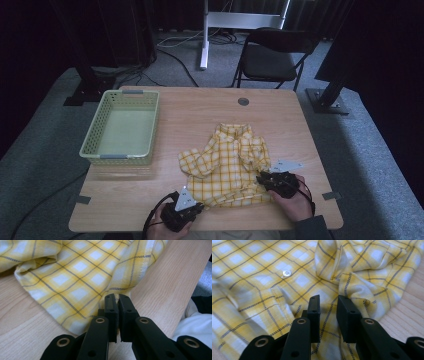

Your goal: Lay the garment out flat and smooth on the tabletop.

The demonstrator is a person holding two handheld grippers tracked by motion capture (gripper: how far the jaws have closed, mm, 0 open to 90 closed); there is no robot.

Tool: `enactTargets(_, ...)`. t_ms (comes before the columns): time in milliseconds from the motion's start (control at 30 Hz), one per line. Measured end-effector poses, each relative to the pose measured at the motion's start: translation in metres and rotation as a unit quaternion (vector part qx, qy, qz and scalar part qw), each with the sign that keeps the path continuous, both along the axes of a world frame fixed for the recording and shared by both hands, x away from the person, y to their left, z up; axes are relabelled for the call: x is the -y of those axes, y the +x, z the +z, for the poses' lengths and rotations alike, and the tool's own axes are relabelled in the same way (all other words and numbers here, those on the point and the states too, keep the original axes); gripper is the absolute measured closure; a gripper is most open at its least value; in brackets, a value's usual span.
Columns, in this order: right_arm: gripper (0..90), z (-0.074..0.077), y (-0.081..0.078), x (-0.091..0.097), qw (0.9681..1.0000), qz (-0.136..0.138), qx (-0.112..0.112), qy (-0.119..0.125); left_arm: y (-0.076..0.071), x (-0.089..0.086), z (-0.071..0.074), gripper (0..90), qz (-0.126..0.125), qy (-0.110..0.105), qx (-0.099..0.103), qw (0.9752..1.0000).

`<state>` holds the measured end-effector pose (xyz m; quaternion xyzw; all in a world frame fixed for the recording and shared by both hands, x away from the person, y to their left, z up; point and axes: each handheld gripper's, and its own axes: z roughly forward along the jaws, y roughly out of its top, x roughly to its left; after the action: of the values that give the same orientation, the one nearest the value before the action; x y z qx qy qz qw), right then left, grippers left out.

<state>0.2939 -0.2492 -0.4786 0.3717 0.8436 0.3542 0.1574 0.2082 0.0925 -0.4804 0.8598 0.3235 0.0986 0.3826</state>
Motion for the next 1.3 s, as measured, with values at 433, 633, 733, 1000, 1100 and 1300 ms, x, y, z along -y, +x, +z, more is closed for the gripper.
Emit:
enactTargets(433, 73.9, -0.001, 0.01, 0.005, 0.9998, -0.018, 0.007, 0.003, 0.02, -0.001, 0.0, 87.1, 0.012, 0.023, 0.025, 0.9994)
enactTargets(633, 74.1, -0.002, 0.015, 0.008, 0.9996, -0.025, 0.006, 0.006, 0.021, -0.001, 0.0, 87.1, 0.01, 0.028, 0.03, 0.9991)
enactTargets(733, 74.1, -0.002, 0.015, 0.008, 0.9996, -0.026, 0.007, 0.004, 0.017, -0.002, 0.001, 87.1, 0.009, 0.034, 0.033, 0.9988)
enactTargets(1000, 73.4, -0.001, 0.013, 0.008, 0.9995, -0.031, 0.007, -0.002, 0.008, -0.009, 0.001, 87.0, 0.001, 0.036, 0.034, 0.9988)
enactTargets(1100, 72.4, 0.0, 0.012, 0.008, 0.9995, -0.03, 0.006, -0.008, 0.001, -0.012, 0.002, 86.9, -0.009, 0.038, 0.033, 0.9987)
enactTargets(1300, 67.6, 0.003, 0.007, 0.006, 0.9997, -0.02, 0.0, -0.013, -0.002, -0.014, 0.001, 85.7, -0.017, 0.03, 0.033, 0.9989)
